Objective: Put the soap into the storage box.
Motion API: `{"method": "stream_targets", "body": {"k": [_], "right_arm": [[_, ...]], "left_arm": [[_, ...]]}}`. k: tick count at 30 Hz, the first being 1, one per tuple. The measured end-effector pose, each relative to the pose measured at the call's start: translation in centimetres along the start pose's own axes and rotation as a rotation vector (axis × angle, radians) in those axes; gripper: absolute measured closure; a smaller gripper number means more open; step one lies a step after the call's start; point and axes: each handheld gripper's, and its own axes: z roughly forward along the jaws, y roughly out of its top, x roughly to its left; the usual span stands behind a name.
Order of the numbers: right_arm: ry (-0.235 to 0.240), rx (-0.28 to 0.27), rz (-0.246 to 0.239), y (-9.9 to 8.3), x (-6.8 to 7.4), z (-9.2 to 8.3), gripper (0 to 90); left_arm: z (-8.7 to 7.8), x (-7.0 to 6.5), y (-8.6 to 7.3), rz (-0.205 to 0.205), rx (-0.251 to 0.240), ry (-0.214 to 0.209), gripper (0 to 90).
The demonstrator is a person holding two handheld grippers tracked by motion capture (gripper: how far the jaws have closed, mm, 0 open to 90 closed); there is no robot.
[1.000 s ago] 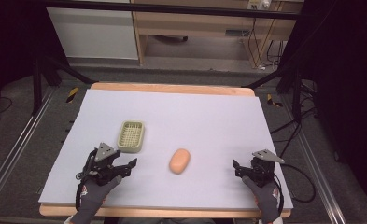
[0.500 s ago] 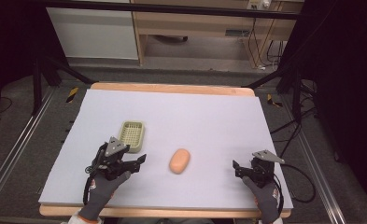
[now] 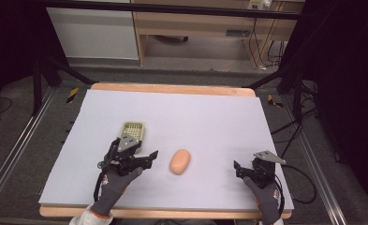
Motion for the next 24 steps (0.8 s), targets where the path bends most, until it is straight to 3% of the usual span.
{"method": "stream_targets", "body": {"k": [14,24], "right_arm": [[0.005,0.006,0.003,0.0,0.1,0.1,7.5],[0.014,0.013,0.000,0.0,0.1,0.1,7.6]], "left_arm": [[1.4,-1.1,0.0,0.035,0.043,-0.017,26.7],[2.2,-1.6,0.3,0.036,0.051,-0.027,26.8]]}}
